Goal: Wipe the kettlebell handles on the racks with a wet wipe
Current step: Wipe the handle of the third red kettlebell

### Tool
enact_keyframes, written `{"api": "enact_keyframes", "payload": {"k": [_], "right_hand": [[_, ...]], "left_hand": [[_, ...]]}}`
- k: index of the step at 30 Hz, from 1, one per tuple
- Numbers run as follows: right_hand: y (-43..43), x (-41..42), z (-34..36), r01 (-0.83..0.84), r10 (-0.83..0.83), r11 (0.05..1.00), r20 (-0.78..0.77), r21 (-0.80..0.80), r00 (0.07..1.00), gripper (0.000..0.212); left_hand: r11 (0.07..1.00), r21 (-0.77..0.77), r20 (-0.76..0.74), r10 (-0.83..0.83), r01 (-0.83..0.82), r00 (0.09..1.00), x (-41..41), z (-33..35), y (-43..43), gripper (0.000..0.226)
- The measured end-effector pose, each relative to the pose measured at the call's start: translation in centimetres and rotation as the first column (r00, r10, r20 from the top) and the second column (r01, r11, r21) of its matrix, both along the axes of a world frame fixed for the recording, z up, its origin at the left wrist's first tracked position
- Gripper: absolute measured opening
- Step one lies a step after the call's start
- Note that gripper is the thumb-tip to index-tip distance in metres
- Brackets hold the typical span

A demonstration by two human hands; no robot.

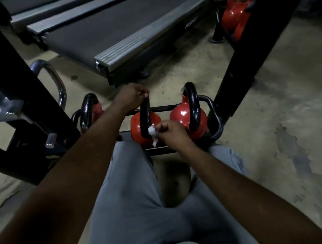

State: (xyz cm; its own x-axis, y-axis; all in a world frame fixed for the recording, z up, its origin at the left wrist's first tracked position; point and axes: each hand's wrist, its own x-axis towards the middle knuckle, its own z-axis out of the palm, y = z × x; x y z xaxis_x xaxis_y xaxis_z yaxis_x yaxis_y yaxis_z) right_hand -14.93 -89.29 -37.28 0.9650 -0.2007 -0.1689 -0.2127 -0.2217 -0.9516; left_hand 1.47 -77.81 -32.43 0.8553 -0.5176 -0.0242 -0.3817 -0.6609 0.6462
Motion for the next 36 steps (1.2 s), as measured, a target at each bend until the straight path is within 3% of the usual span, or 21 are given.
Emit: {"api": "enact_keyframes", "payload": {"k": [3, 9, 12, 14, 16, 19, 21, 24, 29, 33, 36], "right_hand": [[-2.5, -2.4, 1.4, -0.024, 0.028, 0.993, -0.039, 0.113, 0.999, 0.015], [-9.7, -2.0, 4.4, 0.351, -0.386, 0.919, 0.226, 0.180, 0.894, 0.039], [-11.5, -1.3, 4.3, 0.383, -0.408, 0.913, 0.267, 0.142, 0.873, 0.027], [-11.7, -1.5, 3.9, 0.362, -0.343, 0.932, 0.325, 0.001, 0.881, 0.020], [-11.7, -2.4, 3.1, 0.331, -0.207, 0.909, 0.415, -0.255, 0.886, 0.024], [-11.7, -4.2, 1.2, 0.282, 0.100, 0.689, 0.473, -0.667, 0.875, 0.028], [-12.2, -4.6, 0.7, 0.249, 0.274, 0.550, 0.454, -0.797, 0.848, 0.026], [-12.5, -3.2, 1.7, 0.281, 0.309, 0.505, 0.475, -0.816, 0.824, 0.020], [-10.0, -3.2, 0.1, 0.125, 0.434, 0.327, 0.266, -0.937, 0.861, 0.019], [-9.2, -2.0, 1.1, 0.282, 0.260, 0.431, 0.417, -0.858, 0.871, 0.013], [-9.2, -3.8, -1.0, 0.201, 0.346, 0.400, 0.350, -0.894, 0.870, 0.019]], "left_hand": [[0.997, -0.080, 0.047, 0.007, -0.003, 0.999, -1.9, 0.4, -2.4, 0.025], [0.979, -0.149, 0.023, -0.134, 0.136, 0.991, -3.2, 1.1, -6.9, 0.033], [0.974, -0.156, -0.032, -0.173, 0.166, 0.984, -2.9, 1.3, -8.9, 0.036], [0.968, -0.166, -0.040, -0.199, 0.190, 0.979, -2.7, 1.1, -9.9, 0.037], [0.966, -0.157, -0.059, -0.217, 0.205, 0.975, -2.8, 0.9, -10.5, 0.037], [0.970, -0.121, -0.092, -0.223, 0.212, 0.970, -2.6, 0.5, -10.9, 0.042], [0.968, -0.110, -0.088, -0.236, 0.226, 0.968, -2.4, 0.4, -11.0, 0.046], [0.968, -0.145, -0.127, -0.222, 0.203, 0.967, -2.3, 0.4, -11.2, 0.047], [0.966, -0.132, -0.065, -0.231, 0.221, 0.971, -2.9, 0.0, -11.0, 0.047], [0.967, -0.145, -0.029, -0.217, 0.210, 0.976, -3.1, -0.2, -11.1, 0.046], [0.966, -0.130, -0.013, -0.226, 0.222, 0.974, -3.3, -0.4, -11.0, 0.046]]}}
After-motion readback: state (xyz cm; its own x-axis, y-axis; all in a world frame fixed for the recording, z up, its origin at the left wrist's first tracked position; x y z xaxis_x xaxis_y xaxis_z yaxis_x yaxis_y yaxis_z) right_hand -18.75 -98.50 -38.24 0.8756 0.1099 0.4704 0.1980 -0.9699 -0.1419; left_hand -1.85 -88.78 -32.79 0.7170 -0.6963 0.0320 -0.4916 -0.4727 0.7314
